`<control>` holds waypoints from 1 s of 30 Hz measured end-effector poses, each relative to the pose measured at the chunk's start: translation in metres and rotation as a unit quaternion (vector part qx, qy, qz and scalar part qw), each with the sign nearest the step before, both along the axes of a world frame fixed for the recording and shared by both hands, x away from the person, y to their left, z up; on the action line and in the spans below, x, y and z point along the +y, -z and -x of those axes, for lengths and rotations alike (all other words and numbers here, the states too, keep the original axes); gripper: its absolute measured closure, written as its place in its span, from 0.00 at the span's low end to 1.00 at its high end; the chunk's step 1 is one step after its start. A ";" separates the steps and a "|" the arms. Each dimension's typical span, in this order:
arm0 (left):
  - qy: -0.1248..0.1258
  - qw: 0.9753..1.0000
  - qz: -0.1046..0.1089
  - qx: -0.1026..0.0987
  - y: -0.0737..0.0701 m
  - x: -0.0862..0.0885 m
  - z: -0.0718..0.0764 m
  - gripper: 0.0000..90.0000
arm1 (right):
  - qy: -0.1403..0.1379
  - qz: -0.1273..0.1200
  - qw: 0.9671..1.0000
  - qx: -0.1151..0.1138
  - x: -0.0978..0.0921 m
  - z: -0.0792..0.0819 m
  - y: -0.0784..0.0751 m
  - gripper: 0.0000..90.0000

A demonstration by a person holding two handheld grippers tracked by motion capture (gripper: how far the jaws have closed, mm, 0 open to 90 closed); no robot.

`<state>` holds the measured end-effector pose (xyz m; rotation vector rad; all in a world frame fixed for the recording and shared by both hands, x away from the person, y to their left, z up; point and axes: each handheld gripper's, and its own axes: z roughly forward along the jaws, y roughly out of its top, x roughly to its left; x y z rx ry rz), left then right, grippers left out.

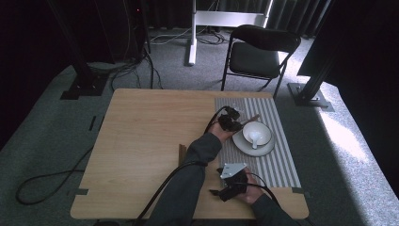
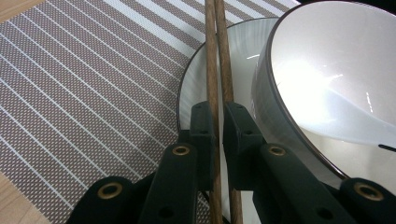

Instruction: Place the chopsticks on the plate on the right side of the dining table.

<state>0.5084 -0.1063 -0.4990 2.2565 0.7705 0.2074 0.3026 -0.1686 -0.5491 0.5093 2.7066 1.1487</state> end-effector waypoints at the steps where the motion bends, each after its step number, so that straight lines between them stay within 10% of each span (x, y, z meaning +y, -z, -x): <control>1: 0.000 1.000 0.000 -0.001 0.000 0.000 0.000 0.92 | 0.000 0.000 1.000 0.000 0.000 0.000 0.000 0.14; 30: -0.022 1.000 0.009 -0.016 -0.021 0.021 0.013 0.86 | -0.001 0.001 1.000 -0.001 0.000 0.000 0.000 0.14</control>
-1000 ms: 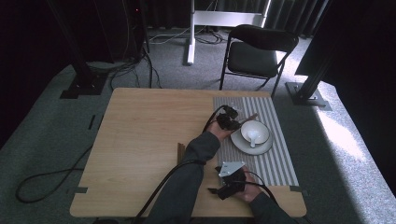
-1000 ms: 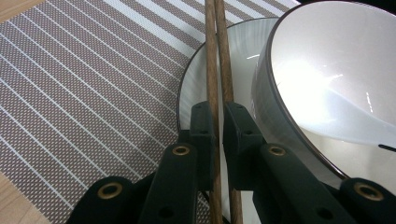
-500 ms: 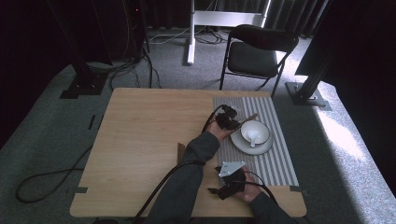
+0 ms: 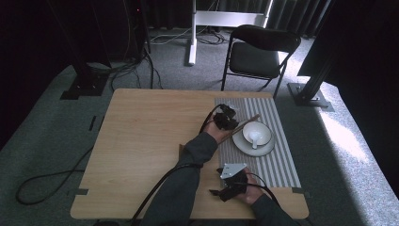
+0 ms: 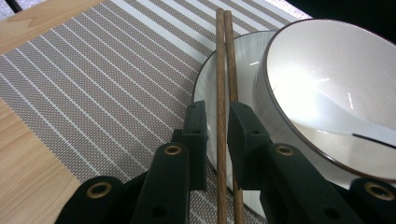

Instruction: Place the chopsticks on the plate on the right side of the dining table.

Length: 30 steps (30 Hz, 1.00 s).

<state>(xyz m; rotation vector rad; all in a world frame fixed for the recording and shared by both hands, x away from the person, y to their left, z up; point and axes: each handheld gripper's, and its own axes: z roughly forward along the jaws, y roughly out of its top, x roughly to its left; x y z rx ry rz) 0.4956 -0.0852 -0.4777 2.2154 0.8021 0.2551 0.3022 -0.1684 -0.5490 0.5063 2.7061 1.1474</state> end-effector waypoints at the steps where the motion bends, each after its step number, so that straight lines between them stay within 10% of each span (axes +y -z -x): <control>1: 0.001 1.000 0.001 -0.001 -0.001 0.002 0.001 0.86 | 0.000 0.000 1.000 0.000 0.000 0.000 0.000 0.14; 30: -0.007 1.000 -0.012 -0.009 0.010 0.037 0.044 0.69 | -0.002 0.000 1.000 0.001 0.000 0.001 0.000 0.14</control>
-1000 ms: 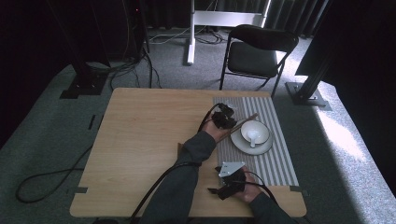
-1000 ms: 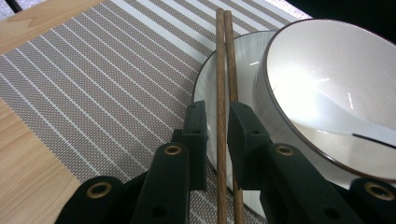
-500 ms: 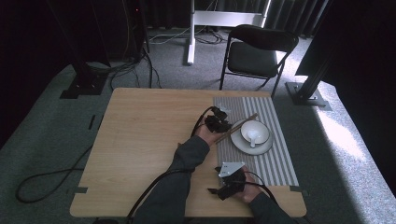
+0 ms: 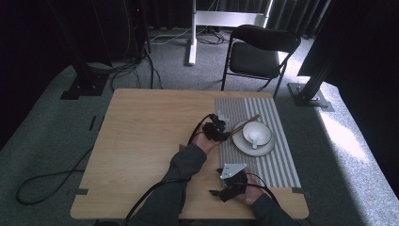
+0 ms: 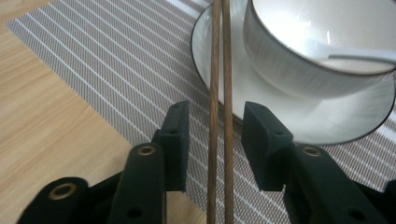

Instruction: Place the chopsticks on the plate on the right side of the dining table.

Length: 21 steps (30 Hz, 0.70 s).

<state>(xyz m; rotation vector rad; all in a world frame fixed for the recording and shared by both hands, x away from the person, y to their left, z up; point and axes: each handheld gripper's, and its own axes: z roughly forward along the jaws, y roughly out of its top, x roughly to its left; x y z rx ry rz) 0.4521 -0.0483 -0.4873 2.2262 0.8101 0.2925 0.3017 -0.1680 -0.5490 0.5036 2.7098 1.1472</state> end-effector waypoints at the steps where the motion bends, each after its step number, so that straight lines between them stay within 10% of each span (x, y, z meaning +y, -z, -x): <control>1: 0.000 1.000 0.000 0.000 0.001 0.000 0.002 0.68 | 0.000 0.000 1.000 0.000 0.000 0.000 0.000 0.14; 21: -0.011 0.999 -0.031 -0.019 0.021 0.014 0.034 0.63 | 0.009 -0.020 1.000 -0.017 -0.007 0.003 -0.013 0.26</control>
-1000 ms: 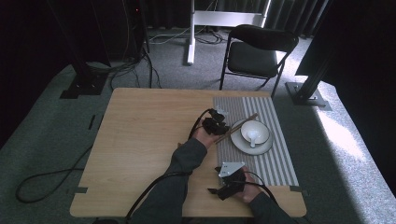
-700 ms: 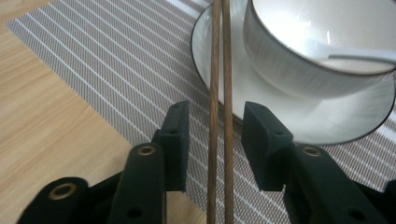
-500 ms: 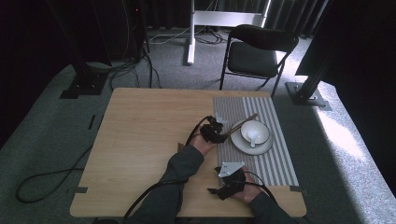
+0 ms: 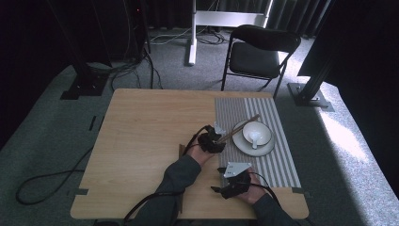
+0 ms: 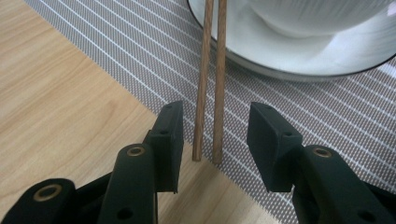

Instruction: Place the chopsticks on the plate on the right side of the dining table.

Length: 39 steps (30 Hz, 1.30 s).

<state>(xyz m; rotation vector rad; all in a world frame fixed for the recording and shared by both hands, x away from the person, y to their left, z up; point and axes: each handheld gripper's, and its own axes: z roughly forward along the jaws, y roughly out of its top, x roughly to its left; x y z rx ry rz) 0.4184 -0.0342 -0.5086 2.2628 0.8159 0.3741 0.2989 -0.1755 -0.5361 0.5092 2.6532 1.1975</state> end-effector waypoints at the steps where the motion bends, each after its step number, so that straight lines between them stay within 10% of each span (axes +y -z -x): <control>1: -0.002 1.000 0.001 -0.001 0.001 0.000 0.000 0.63 | 0.001 -0.001 1.000 0.001 -0.001 0.000 -0.001 0.26; 22: 0.013 1.000 -0.017 -0.013 0.008 0.003 0.007 0.86 | 0.056 -0.030 0.998 -0.026 -0.035 -0.006 -0.021 0.30; 39: 0.044 0.999 -0.013 -0.011 0.007 0.002 -0.006 0.89 | 0.132 -0.052 0.988 -0.054 -0.087 -0.005 -0.044 0.32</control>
